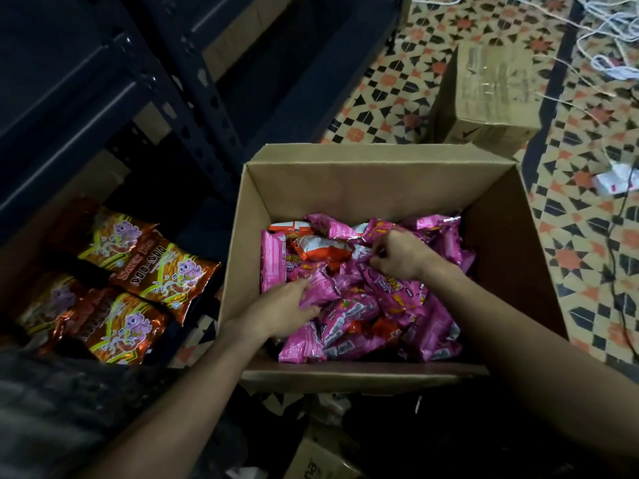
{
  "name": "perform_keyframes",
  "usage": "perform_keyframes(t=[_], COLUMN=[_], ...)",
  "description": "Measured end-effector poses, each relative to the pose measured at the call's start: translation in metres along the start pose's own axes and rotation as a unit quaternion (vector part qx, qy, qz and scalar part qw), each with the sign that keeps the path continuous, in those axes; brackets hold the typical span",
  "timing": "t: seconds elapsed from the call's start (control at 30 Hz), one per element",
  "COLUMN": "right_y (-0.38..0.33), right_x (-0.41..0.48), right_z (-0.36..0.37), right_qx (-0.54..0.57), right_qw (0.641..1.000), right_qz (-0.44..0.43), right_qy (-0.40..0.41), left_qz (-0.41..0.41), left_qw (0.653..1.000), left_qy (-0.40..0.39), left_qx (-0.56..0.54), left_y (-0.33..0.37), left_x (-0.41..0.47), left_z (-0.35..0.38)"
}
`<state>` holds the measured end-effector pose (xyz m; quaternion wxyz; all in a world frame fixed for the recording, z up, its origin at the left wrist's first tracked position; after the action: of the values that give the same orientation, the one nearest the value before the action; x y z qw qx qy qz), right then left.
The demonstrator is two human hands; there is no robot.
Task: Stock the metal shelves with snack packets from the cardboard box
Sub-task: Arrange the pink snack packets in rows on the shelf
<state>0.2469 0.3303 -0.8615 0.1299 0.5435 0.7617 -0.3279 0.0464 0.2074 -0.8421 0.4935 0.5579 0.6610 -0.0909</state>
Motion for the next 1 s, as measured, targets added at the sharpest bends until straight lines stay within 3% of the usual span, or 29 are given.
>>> perform_keyframes(t=[0.13,0.23,0.5,0.77,1.0], right_y=[-0.005,0.001,0.007,0.014,-0.001], right_x=[0.005,0.000,-0.041,-0.073,-0.072], right_z=[0.018,0.023,-0.011,-0.030,-0.036], right_qx=[-0.003,0.009,0.019,0.046,0.068], right_qw=[0.999,0.997,0.995,0.992,0.989], right_qz=[-0.013,-0.014,-0.088,-0.065,-0.070], right_qy=[-0.050,-0.078,0.034,0.093,0.111], left_qz=[-0.036,-0.099,-0.174,-0.126,-0.051], left_qw=[0.999,0.988,0.960,0.968,0.996], left_qy=[-0.028,-0.085,-0.144,-0.131,-0.021], left_qx=[0.010,0.085,0.163,0.171,0.067], left_y=[-0.006,-0.009,0.000,0.008,0.008], left_x=[0.007,0.014,0.023,0.007,0.019], left_z=[0.004,0.011,0.022,-0.010,-0.031])
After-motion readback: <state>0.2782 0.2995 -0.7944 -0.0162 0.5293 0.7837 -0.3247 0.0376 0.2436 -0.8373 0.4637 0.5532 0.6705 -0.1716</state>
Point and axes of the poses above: each hand's wrist, its own x-axis towards the middle knuckle, its own z-axis out of the palm, y = z × x, the point moved 3 cm from there along x, towards the middle knuckle, and after that the axes turned 3 degrees about -y, right-handed, at the moved point
